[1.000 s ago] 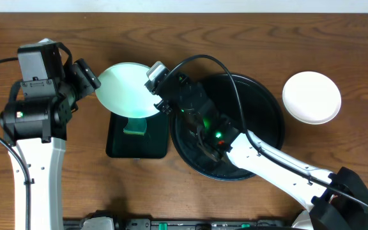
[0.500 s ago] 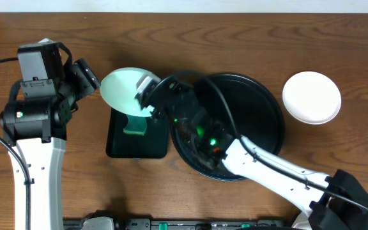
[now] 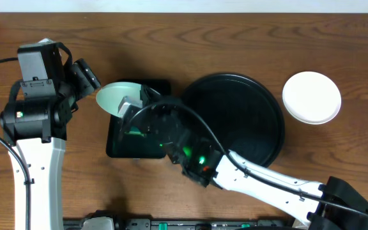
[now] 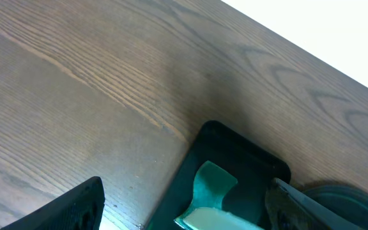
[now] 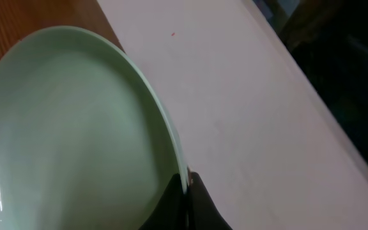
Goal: Clean dirty plates on tray and stack at the side
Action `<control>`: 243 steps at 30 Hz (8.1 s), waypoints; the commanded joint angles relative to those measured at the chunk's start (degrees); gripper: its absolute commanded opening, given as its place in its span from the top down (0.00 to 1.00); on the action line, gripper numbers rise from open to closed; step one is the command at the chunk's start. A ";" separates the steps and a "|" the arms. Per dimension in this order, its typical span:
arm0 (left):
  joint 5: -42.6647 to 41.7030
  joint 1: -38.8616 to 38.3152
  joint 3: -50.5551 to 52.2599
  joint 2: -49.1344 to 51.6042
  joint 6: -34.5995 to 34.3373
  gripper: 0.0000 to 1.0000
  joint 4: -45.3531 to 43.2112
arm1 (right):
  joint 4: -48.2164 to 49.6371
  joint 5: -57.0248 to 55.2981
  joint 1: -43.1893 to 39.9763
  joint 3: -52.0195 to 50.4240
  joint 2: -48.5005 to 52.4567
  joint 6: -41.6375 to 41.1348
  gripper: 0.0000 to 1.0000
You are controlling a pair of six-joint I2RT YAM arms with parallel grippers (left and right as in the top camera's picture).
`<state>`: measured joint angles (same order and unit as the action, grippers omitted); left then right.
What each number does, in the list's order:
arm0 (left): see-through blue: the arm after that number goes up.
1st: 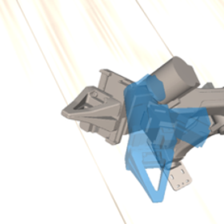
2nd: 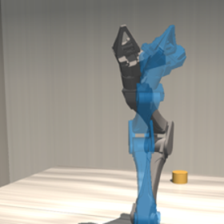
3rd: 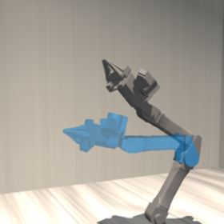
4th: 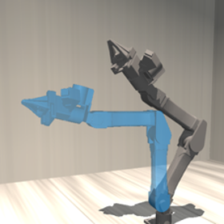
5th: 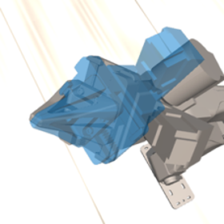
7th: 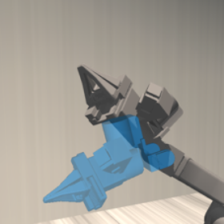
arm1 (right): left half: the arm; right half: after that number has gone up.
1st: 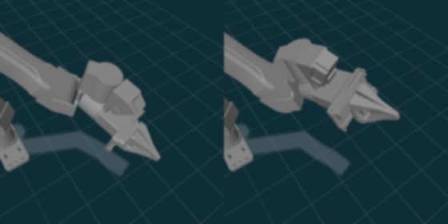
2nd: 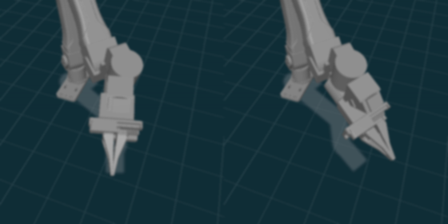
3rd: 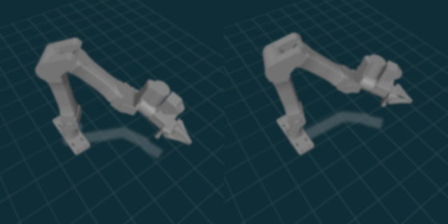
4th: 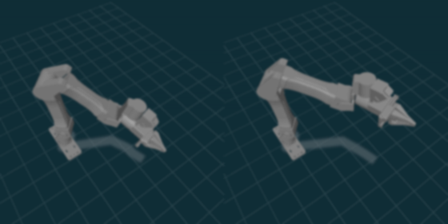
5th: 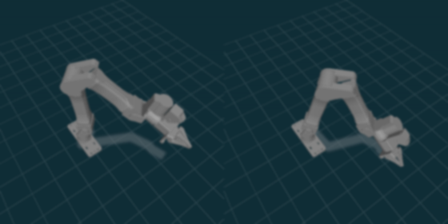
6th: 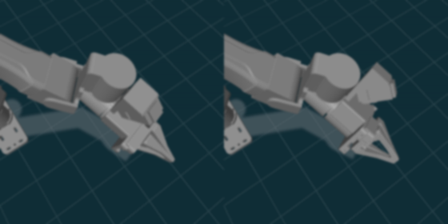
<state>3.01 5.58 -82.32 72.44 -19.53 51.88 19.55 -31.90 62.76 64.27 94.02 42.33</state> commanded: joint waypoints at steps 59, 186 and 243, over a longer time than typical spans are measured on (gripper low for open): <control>0.70 0.24 -1.01 0.31 -0.50 0.19 -0.02 | 2.97 -8.55 5.81 0.13 -1.14 11.54 0.98; 0.70 0.24 -1.01 0.31 -0.50 0.19 -0.02 | -20.65 -5.11 3.85 0.11 -1.11 -5.20 0.98; 0.70 0.24 -1.01 0.31 -0.50 0.19 0.00 | -41.90 49.09 -75.28 0.11 -1.11 -71.36 0.99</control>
<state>3.01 5.58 -82.32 72.44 -19.55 51.90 -20.56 17.34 -7.25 64.16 94.00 -28.25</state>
